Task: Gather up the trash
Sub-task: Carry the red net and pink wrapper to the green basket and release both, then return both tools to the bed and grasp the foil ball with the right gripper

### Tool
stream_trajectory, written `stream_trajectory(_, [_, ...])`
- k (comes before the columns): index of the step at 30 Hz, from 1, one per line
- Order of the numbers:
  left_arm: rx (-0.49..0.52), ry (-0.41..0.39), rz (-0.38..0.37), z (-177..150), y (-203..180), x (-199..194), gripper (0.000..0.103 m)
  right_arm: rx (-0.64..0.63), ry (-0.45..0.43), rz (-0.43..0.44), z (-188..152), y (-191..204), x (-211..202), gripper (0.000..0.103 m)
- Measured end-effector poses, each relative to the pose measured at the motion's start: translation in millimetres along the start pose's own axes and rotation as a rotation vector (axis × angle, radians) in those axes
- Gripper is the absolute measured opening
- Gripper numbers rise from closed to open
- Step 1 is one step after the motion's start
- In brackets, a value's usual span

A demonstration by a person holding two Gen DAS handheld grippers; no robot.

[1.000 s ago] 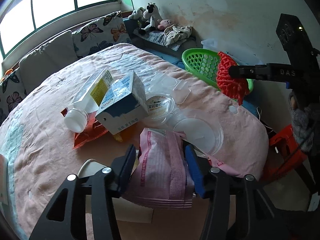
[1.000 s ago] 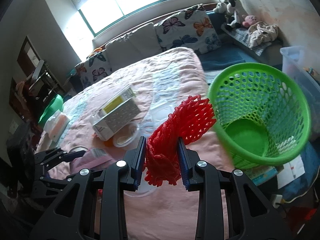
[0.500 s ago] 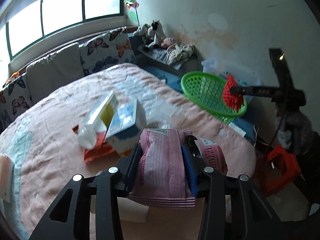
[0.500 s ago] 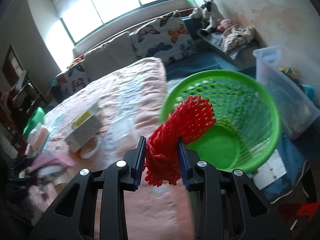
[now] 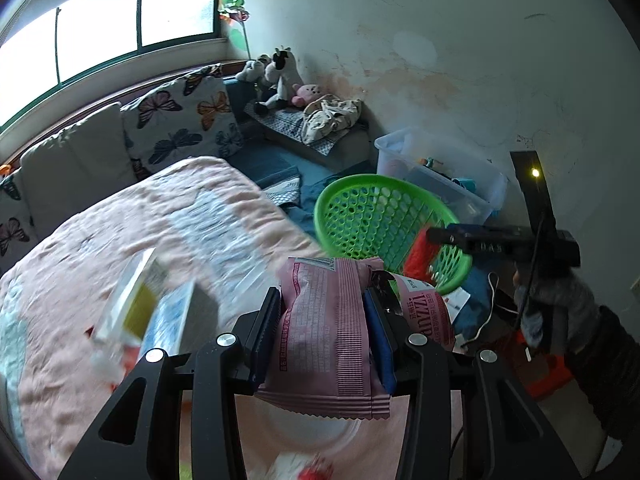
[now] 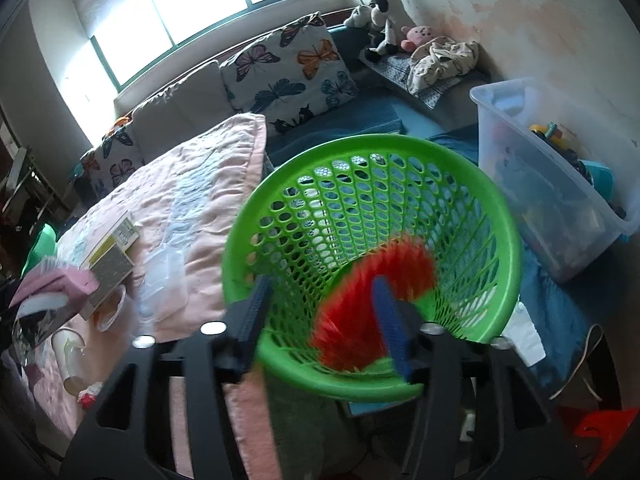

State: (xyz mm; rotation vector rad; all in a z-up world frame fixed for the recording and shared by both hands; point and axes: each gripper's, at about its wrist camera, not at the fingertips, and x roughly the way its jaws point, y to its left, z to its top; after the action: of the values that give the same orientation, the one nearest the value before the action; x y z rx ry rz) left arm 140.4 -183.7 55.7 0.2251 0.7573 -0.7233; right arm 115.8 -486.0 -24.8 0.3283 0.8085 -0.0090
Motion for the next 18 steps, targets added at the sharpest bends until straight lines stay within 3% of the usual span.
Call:
stream_trajectory(3, [0.010, 0.013, -0.011, 14, -10, 20, 0.041, -0.002, -0.007, 0.000, 0, -8, -2, 0.066])
stream_trajectory(16, [0.037, 0.122, -0.034, 55, -47, 113, 0.041, 0.034, -0.058, 0.023, -21, -31, -36, 0.071])
stream_trajectory(18, [0.036, 0.140, -0.037, 59, -51, 125, 0.044, 0.036, -0.074, 0.021, -25, -31, -43, 0.077])
